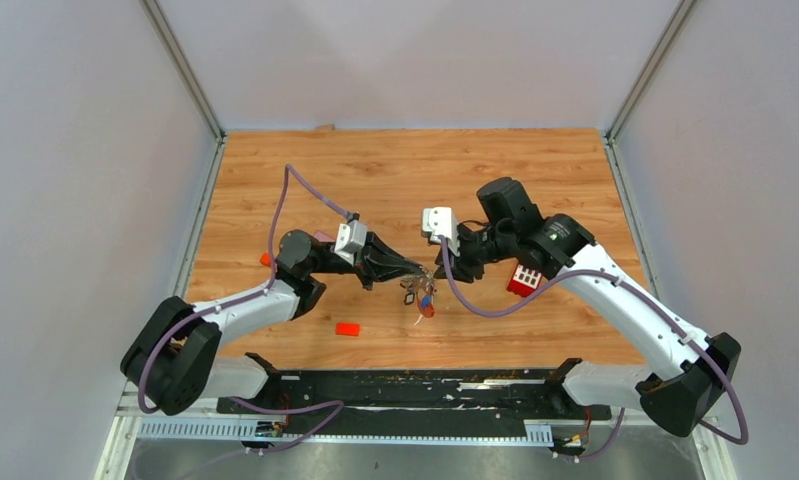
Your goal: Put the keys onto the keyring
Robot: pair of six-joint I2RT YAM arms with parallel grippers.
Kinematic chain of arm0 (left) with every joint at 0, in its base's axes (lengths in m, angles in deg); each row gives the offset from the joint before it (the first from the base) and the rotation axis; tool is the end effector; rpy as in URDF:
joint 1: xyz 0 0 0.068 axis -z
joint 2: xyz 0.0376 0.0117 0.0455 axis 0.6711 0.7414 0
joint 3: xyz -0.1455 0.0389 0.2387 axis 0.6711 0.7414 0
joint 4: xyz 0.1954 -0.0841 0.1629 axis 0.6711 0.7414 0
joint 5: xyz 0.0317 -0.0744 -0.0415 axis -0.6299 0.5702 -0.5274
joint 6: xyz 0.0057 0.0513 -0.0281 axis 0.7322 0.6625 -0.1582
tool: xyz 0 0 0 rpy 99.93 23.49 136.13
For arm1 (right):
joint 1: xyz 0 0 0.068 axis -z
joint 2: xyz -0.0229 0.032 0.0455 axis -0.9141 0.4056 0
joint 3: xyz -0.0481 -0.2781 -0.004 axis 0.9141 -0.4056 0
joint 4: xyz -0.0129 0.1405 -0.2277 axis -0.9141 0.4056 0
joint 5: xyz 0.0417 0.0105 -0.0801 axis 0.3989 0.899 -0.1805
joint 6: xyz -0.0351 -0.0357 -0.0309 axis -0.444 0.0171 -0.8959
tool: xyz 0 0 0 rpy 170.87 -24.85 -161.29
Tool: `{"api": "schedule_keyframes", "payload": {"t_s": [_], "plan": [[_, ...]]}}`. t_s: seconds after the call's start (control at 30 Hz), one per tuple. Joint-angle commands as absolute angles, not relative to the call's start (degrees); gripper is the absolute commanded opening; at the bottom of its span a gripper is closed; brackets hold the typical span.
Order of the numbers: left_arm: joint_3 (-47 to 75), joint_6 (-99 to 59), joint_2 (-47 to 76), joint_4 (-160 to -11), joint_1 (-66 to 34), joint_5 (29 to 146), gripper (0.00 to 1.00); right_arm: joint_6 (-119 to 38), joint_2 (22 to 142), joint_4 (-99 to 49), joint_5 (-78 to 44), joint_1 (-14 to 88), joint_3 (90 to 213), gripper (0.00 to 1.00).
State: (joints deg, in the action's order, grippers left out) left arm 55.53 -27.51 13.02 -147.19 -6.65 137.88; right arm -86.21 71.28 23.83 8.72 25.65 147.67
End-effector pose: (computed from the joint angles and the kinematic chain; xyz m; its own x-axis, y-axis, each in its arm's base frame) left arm 0.1894 -0.1798 0.2821 -0.0418 -0.1788 -0.9830 0.9943 -0.1044 -0.0233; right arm 0.1770 0.1813 0.3563 0.0804 -0.6252 -0.7763 -0.9940 0.0075 -0.1089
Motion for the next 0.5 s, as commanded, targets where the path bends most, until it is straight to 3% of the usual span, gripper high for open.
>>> {"api": "schedule_keyframes", "payload": {"t_s": [0.0,0.47], "plan": [[55.14,-35.68,14.20,-161.07,-6.79,139.19,0.00,-85.73,68.98,21.55,15.47,27.13,146.30,0.29],[54.84,-30.85,17.09,-161.49,-6.68,143.97,0.00,-88.98,64.96,24.57,21.90,27.62,146.53,0.33]]}}
